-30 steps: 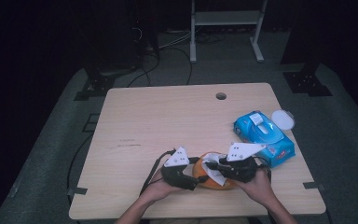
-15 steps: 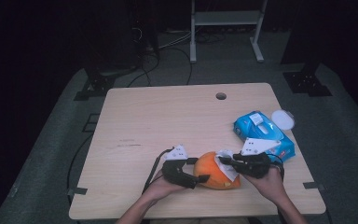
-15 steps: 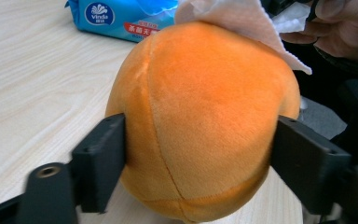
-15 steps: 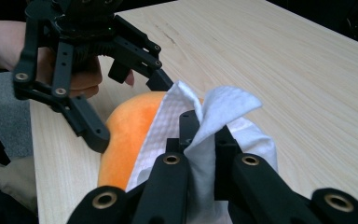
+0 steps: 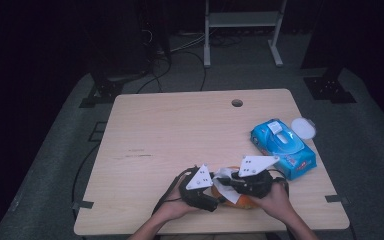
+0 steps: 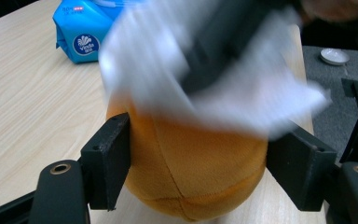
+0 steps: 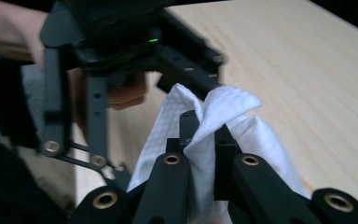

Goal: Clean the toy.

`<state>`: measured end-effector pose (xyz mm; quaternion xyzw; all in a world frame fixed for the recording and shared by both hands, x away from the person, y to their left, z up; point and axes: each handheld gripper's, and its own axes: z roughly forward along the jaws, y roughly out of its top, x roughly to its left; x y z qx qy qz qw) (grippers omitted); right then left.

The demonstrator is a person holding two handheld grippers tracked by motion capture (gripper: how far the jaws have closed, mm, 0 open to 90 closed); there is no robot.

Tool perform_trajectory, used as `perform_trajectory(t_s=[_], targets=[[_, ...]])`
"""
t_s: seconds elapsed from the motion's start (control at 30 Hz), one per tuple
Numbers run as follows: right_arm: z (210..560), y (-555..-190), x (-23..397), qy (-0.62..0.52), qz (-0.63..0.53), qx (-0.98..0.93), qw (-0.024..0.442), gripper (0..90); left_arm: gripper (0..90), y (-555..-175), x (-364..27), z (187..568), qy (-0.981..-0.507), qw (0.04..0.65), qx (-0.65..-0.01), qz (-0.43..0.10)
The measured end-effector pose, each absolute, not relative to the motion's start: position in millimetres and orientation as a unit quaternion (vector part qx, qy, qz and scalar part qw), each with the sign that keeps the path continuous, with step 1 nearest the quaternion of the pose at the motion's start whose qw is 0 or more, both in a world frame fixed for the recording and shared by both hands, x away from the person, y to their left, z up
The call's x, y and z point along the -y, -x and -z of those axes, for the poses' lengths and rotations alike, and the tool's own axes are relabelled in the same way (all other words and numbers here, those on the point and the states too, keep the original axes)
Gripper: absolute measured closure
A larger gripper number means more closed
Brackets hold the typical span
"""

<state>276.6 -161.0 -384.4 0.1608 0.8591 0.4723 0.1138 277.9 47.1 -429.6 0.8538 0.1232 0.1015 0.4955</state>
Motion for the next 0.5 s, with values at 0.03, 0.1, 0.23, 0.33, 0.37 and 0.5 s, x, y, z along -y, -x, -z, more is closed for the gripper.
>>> perform_trajectory(t_s=[0.03,0.1,0.23,0.33,0.37,0.5], targets=[[382.8,-278.7,166.3,-0.169,-0.471,-0.857,0.121,86.4,27.6,-277.4,-47.4,430.0,-0.855,0.494,-0.123,-0.101],[381.5,-281.0,173.7,-0.180,-0.469,-0.855,0.130,86.3,27.5,-277.8,-48.0,430.8,-0.856,0.493,-0.120,-0.101],[381.8,-284.1,191.8,-0.200,-0.472,-0.848,0.132,86.3,27.2,-277.5,-47.0,430.7,-0.853,0.498,-0.117,-0.102],[382.8,-278.9,186.7,-0.191,-0.474,-0.851,0.123,86.3,26.9,-277.1,-46.0,430.2,-0.856,0.493,-0.113,-0.105],[384.9,-275.3,174.8,-0.177,-0.474,-0.855,0.112,86.3,26.9,-277.2,-46.1,430.2,-0.856,0.493,-0.114,-0.105],[389.4,-272.0,152.9,-0.152,-0.464,-0.867,0.103,86.3,26.7,-275.4,-45.5,430.3,-0.860,0.487,-0.107,-0.110]])
